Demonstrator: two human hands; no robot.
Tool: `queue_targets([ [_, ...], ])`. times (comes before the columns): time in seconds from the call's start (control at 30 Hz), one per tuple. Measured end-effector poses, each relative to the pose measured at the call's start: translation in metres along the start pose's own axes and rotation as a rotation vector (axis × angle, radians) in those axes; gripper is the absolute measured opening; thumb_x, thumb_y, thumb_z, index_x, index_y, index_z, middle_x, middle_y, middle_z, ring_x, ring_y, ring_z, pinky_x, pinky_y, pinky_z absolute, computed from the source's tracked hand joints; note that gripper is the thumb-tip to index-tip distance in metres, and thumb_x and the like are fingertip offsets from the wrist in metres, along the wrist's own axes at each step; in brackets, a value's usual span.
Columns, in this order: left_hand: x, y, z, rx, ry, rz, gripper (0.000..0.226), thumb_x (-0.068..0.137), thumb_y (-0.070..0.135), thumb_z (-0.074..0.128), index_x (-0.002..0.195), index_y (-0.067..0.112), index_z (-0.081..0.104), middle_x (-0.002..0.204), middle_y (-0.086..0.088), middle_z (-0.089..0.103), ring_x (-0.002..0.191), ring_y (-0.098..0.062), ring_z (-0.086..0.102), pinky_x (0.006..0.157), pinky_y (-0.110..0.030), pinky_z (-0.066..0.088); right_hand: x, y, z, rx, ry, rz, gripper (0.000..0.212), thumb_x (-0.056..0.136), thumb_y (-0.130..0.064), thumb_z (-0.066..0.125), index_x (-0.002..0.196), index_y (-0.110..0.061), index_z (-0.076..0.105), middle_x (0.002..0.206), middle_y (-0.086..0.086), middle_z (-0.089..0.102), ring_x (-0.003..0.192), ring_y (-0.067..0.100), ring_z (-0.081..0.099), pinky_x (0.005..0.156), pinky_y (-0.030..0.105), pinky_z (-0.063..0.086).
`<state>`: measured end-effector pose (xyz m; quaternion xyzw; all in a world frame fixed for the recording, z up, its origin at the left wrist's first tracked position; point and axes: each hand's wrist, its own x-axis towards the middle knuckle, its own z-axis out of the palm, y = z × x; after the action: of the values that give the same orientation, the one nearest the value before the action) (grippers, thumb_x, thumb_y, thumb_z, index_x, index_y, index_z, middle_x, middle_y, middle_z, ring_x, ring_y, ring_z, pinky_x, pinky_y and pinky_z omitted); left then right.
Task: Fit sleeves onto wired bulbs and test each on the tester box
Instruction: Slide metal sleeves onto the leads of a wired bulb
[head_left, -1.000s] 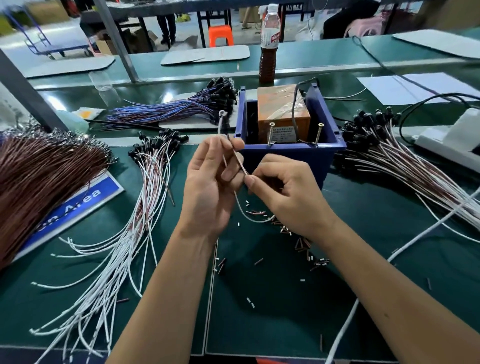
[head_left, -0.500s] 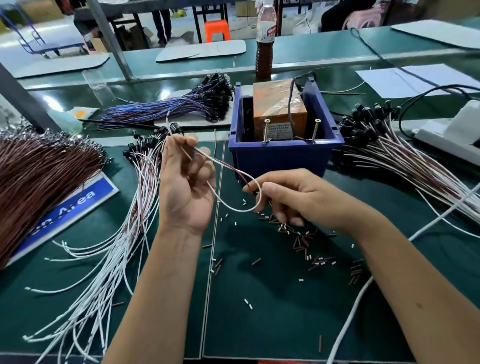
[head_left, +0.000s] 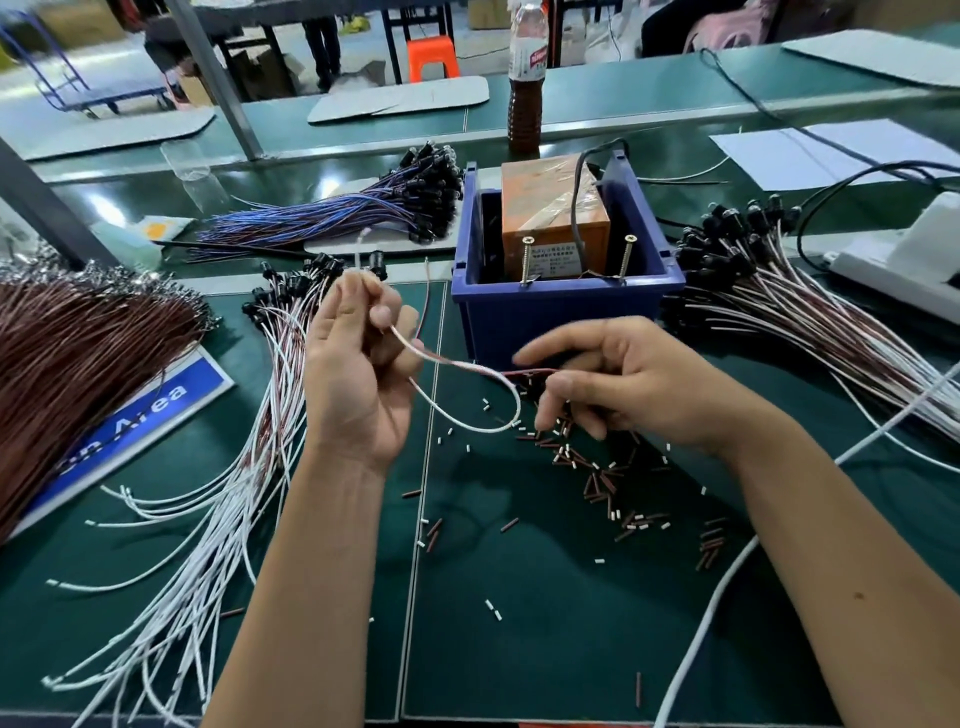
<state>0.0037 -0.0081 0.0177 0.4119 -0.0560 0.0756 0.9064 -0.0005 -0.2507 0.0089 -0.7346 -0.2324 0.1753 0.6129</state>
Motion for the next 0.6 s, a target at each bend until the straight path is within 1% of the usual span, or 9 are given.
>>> queue_targets([
  [0.1, -0.006, -0.003, 0.001, 0.233, -0.118, 0.002, 0.028, 0.107, 0.026, 0.046, 0.083, 0.017, 0.057, 0.065, 0.006, 0.039, 0.054, -0.008, 0.03, 0.044, -0.021, 0.024, 0.0, -0.001, -0.001, 0.112, 0.06, -0.097, 0.013, 0.099, -0.02, 0.067, 0.103, -0.01, 0.06, 0.09, 0.017, 0.079, 0.046, 0.016, 0.057, 0.04, 0.019, 0.034],
  [0.17, -0.01, -0.008, 0.005, 0.333, -0.198, -0.023, 0.027, 0.105, 0.025, 0.048, 0.08, 0.018, 0.058, 0.064, 0.004, 0.033, 0.054, -0.01, 0.026, 0.046, -0.025, 0.017, 0.002, 0.0, 0.002, 0.173, 0.12, -0.152, 0.011, 0.096, -0.022, 0.07, 0.093, -0.012, 0.065, 0.085, 0.018, 0.078, 0.044, 0.015, 0.058, 0.038, 0.018, 0.035],
  [0.23, -0.013, -0.015, 0.01, 0.367, -0.258, -0.047, 0.027, 0.105, 0.022, 0.048, 0.08, 0.016, 0.057, 0.063, 0.003, 0.03, 0.052, -0.01, 0.023, 0.044, -0.021, 0.018, 0.004, 0.001, 0.008, 0.241, 0.181, -0.174, 0.007, 0.093, -0.02, 0.073, 0.088, -0.014, 0.07, 0.08, 0.019, 0.076, 0.043, 0.015, 0.058, 0.038, 0.017, 0.036],
  [0.3, -0.016, -0.024, 0.014, 0.419, -0.279, -0.039, 0.027, 0.105, 0.023, 0.051, 0.079, 0.017, 0.056, 0.061, 0.003, 0.031, 0.05, -0.01, 0.024, 0.043, -0.018, 0.024, 0.005, 0.003, 0.015, 0.315, 0.208, -0.166, 0.006, 0.091, -0.019, 0.072, 0.088, -0.013, 0.072, 0.077, 0.018, 0.075, 0.045, 0.014, 0.058, 0.038, 0.016, 0.037],
  [0.4, -0.02, -0.034, 0.016, 0.545, -0.269, 0.057, 0.024, 0.094, 0.03, 0.069, 0.076, 0.021, 0.056, 0.06, 0.001, 0.038, 0.05, -0.011, 0.03, 0.047, -0.021, 0.03, 0.006, 0.003, 0.018, 0.41, 0.175, -0.155, 0.013, 0.092, -0.014, 0.066, 0.098, -0.003, 0.07, 0.08, 0.017, 0.074, 0.051, 0.013, 0.059, 0.04, 0.016, 0.041],
  [0.5, -0.02, -0.038, 0.016, 0.62, -0.257, 0.142, 0.022, 0.083, 0.027, 0.083, 0.08, 0.017, 0.063, 0.06, -0.019, 0.044, 0.054, -0.03, 0.036, 0.057, -0.032, 0.037, 0.006, 0.001, 0.018, 0.396, 0.185, -0.166, 0.015, 0.095, -0.01, 0.062, 0.103, 0.001, 0.067, 0.076, 0.012, 0.072, 0.052, 0.013, 0.059, 0.039, 0.016, 0.041],
  [0.53, -0.02, -0.039, 0.015, 0.63, -0.256, 0.159, 0.023, 0.08, 0.025, 0.085, 0.082, 0.016, 0.064, 0.061, -0.021, 0.045, 0.056, -0.036, 0.037, 0.06, -0.036, 0.038, 0.006, 0.002, 0.018, 0.364, 0.207, -0.176, 0.014, 0.096, -0.01, 0.061, 0.102, 0.0, 0.068, 0.071, 0.009, 0.07, 0.05, 0.013, 0.057, 0.038, 0.016, 0.04],
  [0.57, -0.02, -0.04, 0.014, 0.641, -0.257, 0.172, 0.023, 0.079, 0.022, 0.087, 0.083, 0.016, 0.065, 0.06, -0.014, 0.046, 0.056, -0.035, 0.037, 0.061, -0.035, 0.038, 0.006, 0.002, 0.018, 0.318, 0.234, -0.185, 0.013, 0.097, -0.01, 0.062, 0.102, -0.002, 0.071, 0.067, 0.008, 0.068, 0.047, 0.013, 0.053, 0.038, 0.016, 0.038],
  [0.6, -0.02, -0.041, 0.013, 0.656, -0.266, 0.183, 0.024, 0.078, 0.019, 0.088, 0.084, 0.015, 0.065, 0.059, -0.001, 0.047, 0.056, -0.026, 0.037, 0.06, -0.03, 0.039, 0.007, 0.003, 0.018, 0.267, 0.26, -0.192, 0.012, 0.097, -0.013, 0.065, 0.101, -0.006, 0.074, 0.064, 0.009, 0.064, 0.046, 0.015, 0.049, 0.037, 0.017, 0.037],
])
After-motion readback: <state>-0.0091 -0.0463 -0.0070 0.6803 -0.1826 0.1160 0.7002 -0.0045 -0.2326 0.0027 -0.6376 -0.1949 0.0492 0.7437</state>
